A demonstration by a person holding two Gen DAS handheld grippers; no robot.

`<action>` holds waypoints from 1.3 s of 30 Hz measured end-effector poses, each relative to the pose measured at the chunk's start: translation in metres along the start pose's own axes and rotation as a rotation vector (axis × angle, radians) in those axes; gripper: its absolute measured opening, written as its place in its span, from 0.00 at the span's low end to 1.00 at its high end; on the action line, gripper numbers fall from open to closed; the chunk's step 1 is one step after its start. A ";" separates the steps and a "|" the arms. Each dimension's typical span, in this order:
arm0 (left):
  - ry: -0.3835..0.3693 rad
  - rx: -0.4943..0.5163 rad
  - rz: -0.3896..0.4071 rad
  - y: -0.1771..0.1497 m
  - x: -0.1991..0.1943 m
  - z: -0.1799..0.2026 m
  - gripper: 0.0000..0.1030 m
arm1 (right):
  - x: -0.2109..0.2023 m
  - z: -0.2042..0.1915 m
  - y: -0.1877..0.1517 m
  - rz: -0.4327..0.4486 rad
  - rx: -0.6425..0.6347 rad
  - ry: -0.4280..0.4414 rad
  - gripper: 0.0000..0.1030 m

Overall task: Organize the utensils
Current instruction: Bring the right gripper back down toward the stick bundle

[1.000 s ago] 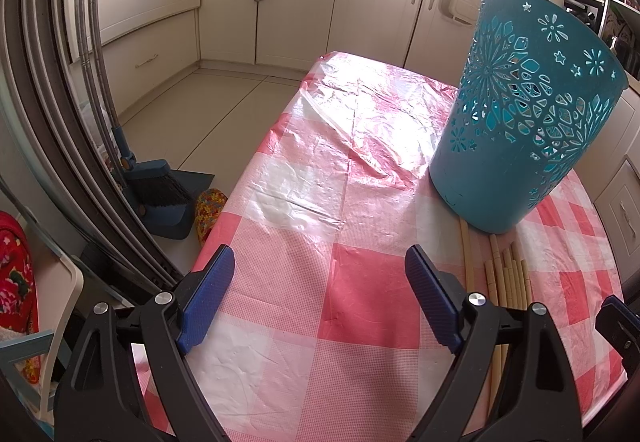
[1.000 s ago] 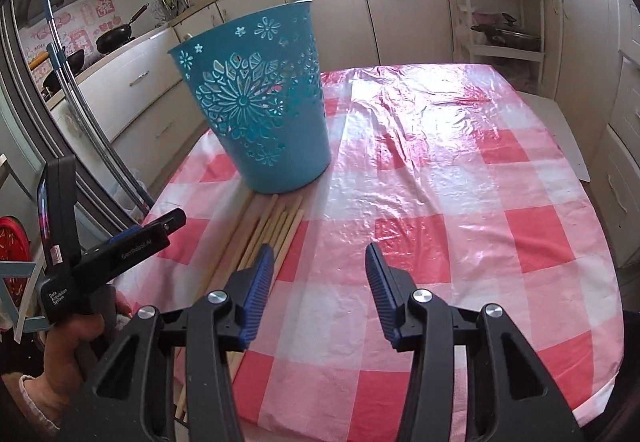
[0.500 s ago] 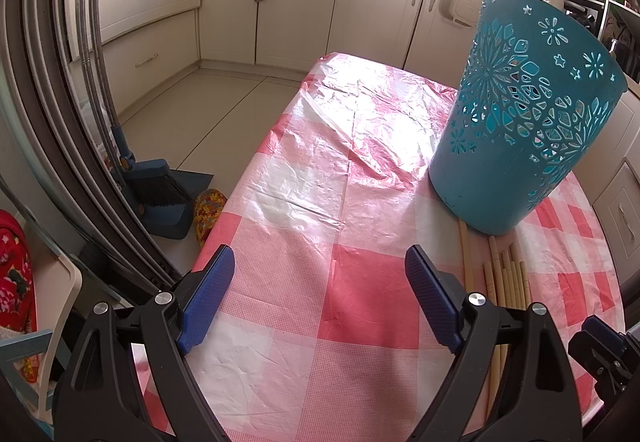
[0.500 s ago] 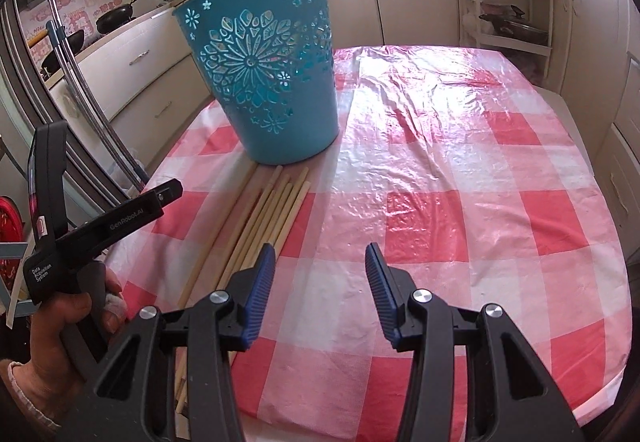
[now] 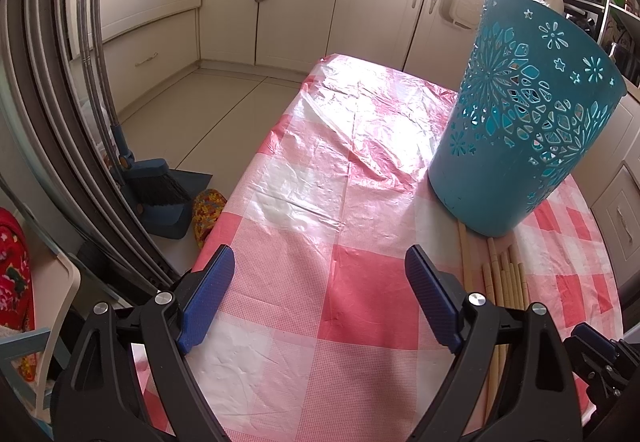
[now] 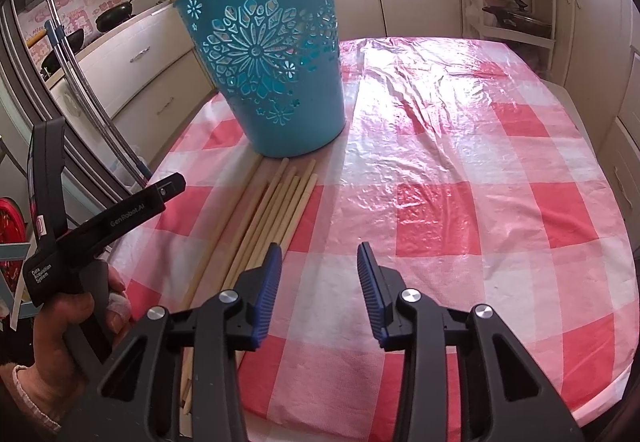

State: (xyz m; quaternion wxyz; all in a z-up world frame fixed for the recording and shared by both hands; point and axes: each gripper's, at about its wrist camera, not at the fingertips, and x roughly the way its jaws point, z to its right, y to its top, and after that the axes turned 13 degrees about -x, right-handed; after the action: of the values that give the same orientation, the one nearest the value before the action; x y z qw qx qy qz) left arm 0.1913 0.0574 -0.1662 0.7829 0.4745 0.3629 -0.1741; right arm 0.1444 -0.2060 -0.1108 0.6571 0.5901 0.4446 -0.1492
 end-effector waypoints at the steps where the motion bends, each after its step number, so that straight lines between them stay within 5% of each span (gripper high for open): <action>1: 0.000 0.000 0.000 0.000 0.000 0.000 0.81 | 0.001 -0.001 0.000 -0.002 0.001 0.001 0.38; 11: 0.000 0.000 0.000 0.000 0.000 0.000 0.81 | 0.028 -0.014 0.010 -0.023 -0.042 -0.034 0.31; 19: -0.025 0.011 0.005 -0.005 -0.006 0.005 0.81 | 0.036 -0.020 0.019 -0.066 -0.231 -0.060 0.13; 26: -0.088 0.222 -0.060 -0.033 -0.012 0.054 0.80 | 0.028 0.010 0.017 -0.105 -0.351 -0.068 0.12; 30: -0.065 0.265 -0.085 -0.039 -0.006 0.065 0.53 | 0.023 0.029 0.011 -0.076 -0.272 -0.043 0.12; 35: -0.094 0.394 -0.111 -0.047 -0.009 0.084 0.05 | 0.021 0.029 0.008 -0.057 -0.264 -0.033 0.13; 39: -0.114 0.394 -0.139 -0.054 -0.016 0.083 0.05 | 0.019 0.033 0.008 -0.049 -0.243 -0.006 0.13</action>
State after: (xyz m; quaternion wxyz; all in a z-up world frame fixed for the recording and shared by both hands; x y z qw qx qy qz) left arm 0.1807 -0.0424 -0.1637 0.6803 0.5818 0.3087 -0.3217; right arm 0.1743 -0.2276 -0.1236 0.7212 0.4948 0.4719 -0.1118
